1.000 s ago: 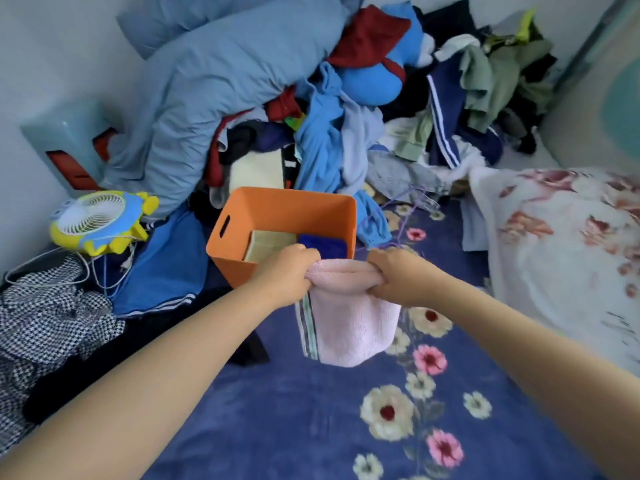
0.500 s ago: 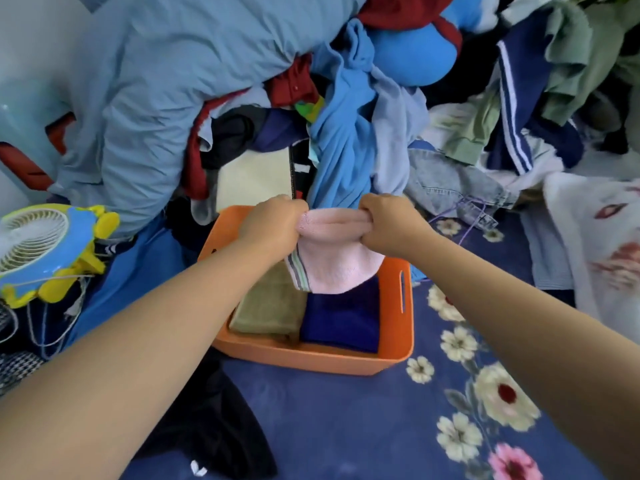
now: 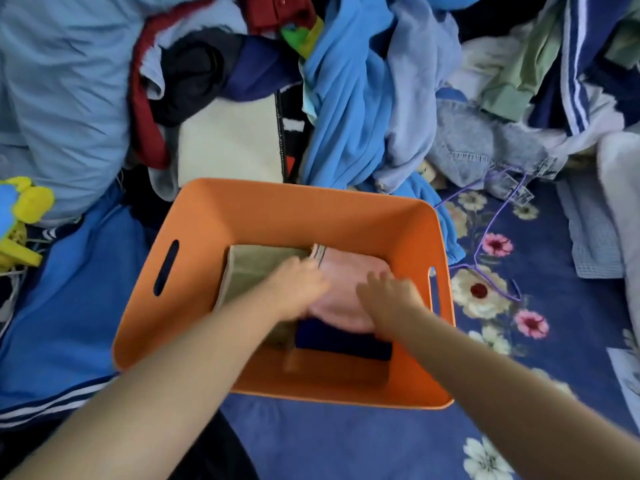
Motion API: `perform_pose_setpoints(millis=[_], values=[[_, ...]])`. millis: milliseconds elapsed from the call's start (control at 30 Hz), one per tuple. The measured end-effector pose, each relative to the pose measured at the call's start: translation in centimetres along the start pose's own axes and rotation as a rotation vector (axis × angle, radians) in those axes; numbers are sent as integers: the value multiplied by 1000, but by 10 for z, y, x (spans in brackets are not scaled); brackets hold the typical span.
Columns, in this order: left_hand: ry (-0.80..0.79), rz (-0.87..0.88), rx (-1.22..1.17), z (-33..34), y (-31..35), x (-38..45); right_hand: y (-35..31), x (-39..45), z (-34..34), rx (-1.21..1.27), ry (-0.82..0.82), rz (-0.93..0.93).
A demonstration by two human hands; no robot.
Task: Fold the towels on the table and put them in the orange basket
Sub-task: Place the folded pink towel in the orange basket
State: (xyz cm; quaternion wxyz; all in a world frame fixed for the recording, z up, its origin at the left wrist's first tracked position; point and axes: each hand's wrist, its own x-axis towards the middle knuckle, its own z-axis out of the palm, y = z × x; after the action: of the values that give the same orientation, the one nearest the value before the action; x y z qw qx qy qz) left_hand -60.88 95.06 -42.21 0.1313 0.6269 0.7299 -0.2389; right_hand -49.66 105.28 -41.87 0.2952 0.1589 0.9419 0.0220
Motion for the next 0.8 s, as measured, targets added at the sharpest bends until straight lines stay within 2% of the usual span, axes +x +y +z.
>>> perform_pose_setpoints(millis=[67, 100, 133, 233, 333, 433, 500, 533, 567, 700, 800], values=[[-367, 60, -129, 24, 23, 11, -14, 9, 31, -66, -236, 2], [-487, 52, -214, 36, 32, 15, -19, 13, 45, -108, -301, 4], [-532, 29, -304, 38, 33, 16, -20, 15, 48, -155, -329, 10], [-457, 0, -408, 45, 31, 22, -20, 19, 56, -168, -402, 8], [-323, -214, -545, 48, 17, 34, -12, 25, 43, -14, -404, 60], [-124, -513, -807, 56, 0, 54, -3, 39, 24, 304, -202, 250], [-90, -615, -972, 62, -4, 68, 3, 52, 20, 454, -16, 329], [-92, -644, -1029, 65, -4, 74, 6, 60, 19, 482, 17, 323], [-108, -669, -1081, 67, -1, 77, 9, 65, 20, 485, 2, 294], [-103, -761, -1254, 79, 1, 88, 14, 86, 23, 409, -228, 219], [-72, -769, -1280, 85, -4, 87, 13, 92, 25, 390, -282, 213]])
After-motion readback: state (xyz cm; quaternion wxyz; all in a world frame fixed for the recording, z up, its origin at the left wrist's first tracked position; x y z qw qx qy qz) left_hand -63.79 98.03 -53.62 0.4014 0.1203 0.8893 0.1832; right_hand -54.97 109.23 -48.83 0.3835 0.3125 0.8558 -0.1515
